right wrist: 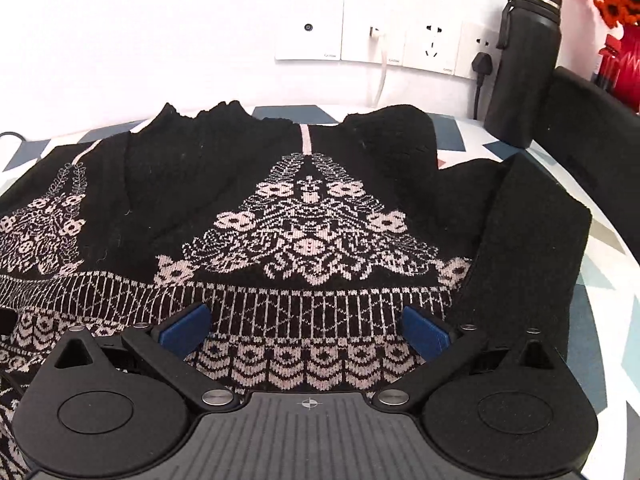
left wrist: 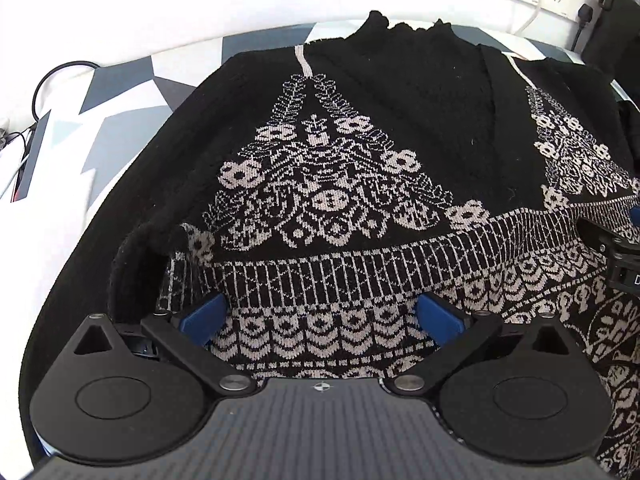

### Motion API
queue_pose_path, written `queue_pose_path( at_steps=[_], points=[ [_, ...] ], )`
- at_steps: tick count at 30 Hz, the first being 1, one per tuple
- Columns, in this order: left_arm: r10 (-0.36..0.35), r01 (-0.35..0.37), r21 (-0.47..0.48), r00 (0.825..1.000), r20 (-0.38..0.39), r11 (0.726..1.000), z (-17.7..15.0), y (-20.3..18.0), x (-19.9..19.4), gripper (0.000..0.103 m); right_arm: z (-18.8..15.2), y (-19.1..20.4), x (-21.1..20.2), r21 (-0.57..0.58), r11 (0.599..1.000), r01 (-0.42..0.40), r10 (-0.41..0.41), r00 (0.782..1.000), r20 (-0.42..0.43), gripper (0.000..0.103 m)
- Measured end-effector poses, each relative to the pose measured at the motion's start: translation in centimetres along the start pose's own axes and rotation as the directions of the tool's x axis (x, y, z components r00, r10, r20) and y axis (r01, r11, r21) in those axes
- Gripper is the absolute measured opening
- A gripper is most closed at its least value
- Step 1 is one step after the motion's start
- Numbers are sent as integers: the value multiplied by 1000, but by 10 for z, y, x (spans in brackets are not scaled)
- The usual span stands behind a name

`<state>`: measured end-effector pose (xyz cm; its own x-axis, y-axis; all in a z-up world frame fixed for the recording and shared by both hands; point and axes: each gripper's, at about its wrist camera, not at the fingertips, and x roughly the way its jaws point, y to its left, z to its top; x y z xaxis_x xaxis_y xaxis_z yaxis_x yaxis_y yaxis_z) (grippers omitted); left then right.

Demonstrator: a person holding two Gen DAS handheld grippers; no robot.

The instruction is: Fold clothes

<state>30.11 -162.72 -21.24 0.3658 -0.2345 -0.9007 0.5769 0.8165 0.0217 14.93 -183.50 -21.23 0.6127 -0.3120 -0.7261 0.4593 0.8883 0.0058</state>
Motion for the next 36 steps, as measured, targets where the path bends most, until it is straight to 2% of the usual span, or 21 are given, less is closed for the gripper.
queue_pose_path(
  at_steps=[4,8,11,13,15,17,19,23,28,34,36],
  points=[
    [2,-2,-3,1000,8,1000,-2,0,0,103,4,-2,1,-6,1000,-9,9,1000,-22,102],
    [7,-7,-18,1000,4,1000,-2,-1,-1,103,14,-1,4,-2,1000,-9,9,996,-93,102],
    [19,-20,-44,1000,-16,999,-1,0,-3,103,22,-4,-1,18,999,-38,40,986,-159,102],
    [57,-59,-70,998,-31,996,-4,-1,-12,103,25,-7,-10,40,997,-70,75,982,-175,102],
    [80,-79,-76,997,4,994,-13,-6,-30,103,19,-12,-27,52,993,-102,109,982,-157,102],
    [63,-61,-68,998,24,996,-23,-12,-45,103,12,-13,-40,40,993,-111,116,980,-164,102],
    [35,-34,-74,999,12,997,-32,-16,-54,103,1,-15,-48,13,993,-121,122,973,-195,102],
    [13,-17,-153,1000,-26,988,-52,-17,-53,103,-24,-23,-51,3,994,-111,108,960,-259,102],
    [7,-25,-246,997,-72,969,-72,-16,-46,103,-41,-19,-55,-84,992,-98,75,967,-243,102],
    [71,-85,-195,994,-79,977,-76,-30,-45,103,-44,-19,-57,-92,990,-109,86,969,-230,102],
    [75,-88,-203,995,-72,975,-78,-30,-46,103,-47,-19,-59,-97,989,-113,90,973,-214,102]
  ],
)
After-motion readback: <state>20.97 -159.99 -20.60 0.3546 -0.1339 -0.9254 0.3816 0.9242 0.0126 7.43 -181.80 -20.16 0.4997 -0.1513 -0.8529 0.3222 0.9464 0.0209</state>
